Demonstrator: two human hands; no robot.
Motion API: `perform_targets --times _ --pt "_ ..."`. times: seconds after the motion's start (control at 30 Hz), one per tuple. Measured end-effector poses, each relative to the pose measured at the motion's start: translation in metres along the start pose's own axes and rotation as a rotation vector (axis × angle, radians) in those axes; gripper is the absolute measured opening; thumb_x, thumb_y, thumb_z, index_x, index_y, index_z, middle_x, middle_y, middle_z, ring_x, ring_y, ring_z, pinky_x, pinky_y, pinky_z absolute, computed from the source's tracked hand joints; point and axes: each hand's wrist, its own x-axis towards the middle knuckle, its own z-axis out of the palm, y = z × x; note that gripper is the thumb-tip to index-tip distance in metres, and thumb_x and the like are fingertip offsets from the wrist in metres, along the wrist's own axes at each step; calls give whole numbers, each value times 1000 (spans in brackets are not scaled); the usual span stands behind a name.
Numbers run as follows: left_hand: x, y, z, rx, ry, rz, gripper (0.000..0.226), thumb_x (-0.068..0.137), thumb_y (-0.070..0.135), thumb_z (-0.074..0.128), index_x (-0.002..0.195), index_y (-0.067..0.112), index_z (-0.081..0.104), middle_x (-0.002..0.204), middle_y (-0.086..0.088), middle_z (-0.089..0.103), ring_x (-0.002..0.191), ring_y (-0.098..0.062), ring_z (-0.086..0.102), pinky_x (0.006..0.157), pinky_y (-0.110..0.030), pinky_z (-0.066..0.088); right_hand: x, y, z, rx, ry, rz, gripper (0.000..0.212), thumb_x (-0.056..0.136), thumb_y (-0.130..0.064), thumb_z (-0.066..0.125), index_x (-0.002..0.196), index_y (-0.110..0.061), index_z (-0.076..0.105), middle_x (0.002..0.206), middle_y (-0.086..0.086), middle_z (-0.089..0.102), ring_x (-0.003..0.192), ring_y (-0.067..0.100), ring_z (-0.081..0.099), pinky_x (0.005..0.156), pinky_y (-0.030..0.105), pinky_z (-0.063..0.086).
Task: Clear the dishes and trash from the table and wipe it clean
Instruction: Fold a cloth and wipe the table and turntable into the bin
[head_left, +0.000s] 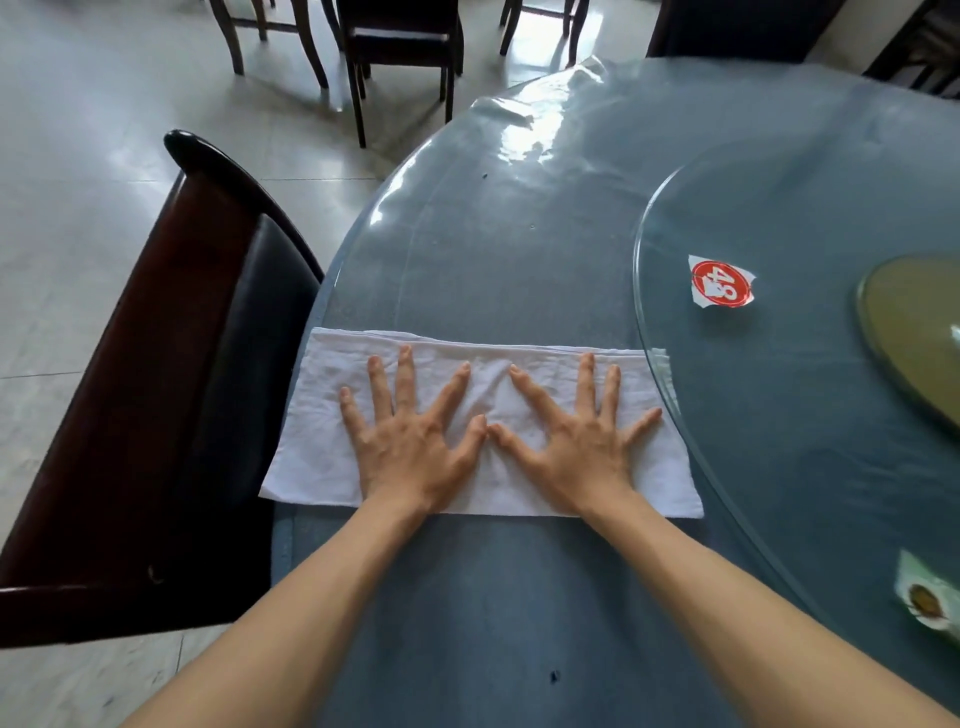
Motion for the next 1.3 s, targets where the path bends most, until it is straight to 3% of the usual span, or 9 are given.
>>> perform_targets --times 0.1,0.23,0.43,0.63,0.83,1.3 --pt "-13 -12 -2 30 -2 181 71 84 84 20 150 64 2 170 -8 -12 155 -37 -12 112 -77 -6 -15 10 -3 -24 6 -160 80 73 -97 21 149 -72 10 173 7 -8 157 41 -13 108 85 -6" --pt "-24 -30 -7 92 -40 350 71 83 86 23 148 67 2 170 -5 -7 154 -40 -11 104 -84 -3 -31 26 -4 -136 -59 -327 78 78 -95 32 143 -77 -7 170 4 -24 154 39 -26 106 86 -7" --pt "-19 -30 -13 132 -130 347 86 71 100 23 142 71 -16 165 0 -30 150 -36 -30 103 -82 -12 -26 25 -10 -150 -109 -328 87 68 -102 33 139 -80 -13 167 2 -32 152 36 -32 107 83 -13" --pt "0 -33 -14 103 -120 326 86 67 103 26 138 76 -14 167 4 -21 152 -32 -26 104 -82 -12 -6 21 -13 -147 -100 -332 86 60 -106 22 134 -83 -15 169 -2 -27 154 35 -28 107 83 -12" --pt "45 -35 -14 101 -134 351 84 66 103 25 135 78 -15 167 7 -21 153 -29 -24 104 -82 -12 30 17 -16 -132 -104 -297 83 64 -106 27 133 -84 -13 170 -3 -26 154 33 -29 107 83 -12" --pt "234 -42 -20 85 -201 456 76 71 98 28 132 81 -14 167 12 -20 153 -24 -23 109 -78 -14 186 -10 -28 -117 -68 -164 77 67 -105 25 130 -86 -14 170 -5 -25 154 31 -30 106 83 -13"
